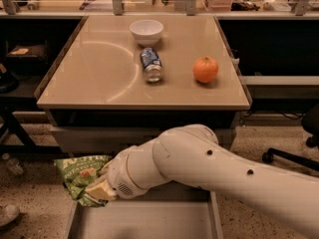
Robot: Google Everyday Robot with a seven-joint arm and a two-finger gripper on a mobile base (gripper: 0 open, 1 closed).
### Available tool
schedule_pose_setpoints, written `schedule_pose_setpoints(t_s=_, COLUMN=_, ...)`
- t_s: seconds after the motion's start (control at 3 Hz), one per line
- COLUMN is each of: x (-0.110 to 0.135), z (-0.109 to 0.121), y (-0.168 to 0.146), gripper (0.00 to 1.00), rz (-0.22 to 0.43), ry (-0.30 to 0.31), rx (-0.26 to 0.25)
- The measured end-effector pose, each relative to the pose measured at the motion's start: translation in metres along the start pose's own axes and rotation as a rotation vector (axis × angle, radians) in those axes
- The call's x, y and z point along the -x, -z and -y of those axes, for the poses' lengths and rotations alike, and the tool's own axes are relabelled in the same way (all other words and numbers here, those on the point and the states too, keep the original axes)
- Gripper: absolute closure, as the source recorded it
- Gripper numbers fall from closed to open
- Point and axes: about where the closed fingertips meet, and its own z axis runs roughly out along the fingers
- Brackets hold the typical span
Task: Pick green jalapeno chip bag from middle drawer and place on counter
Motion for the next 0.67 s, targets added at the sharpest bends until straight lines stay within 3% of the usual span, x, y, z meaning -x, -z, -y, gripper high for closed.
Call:
schedule_pose_setpoints(t_s=0.33, x=0.049, z=0.000, y=0.023, gripper=1.00, rz=0.035, ry=0.061, rx=-0.041)
schedule_pose_setpoints(t_s=0.67, x=0.093, z=0.014, y=0.040, gripper=1.00, rz=0.053, ry=0.105, rx=-0.084)
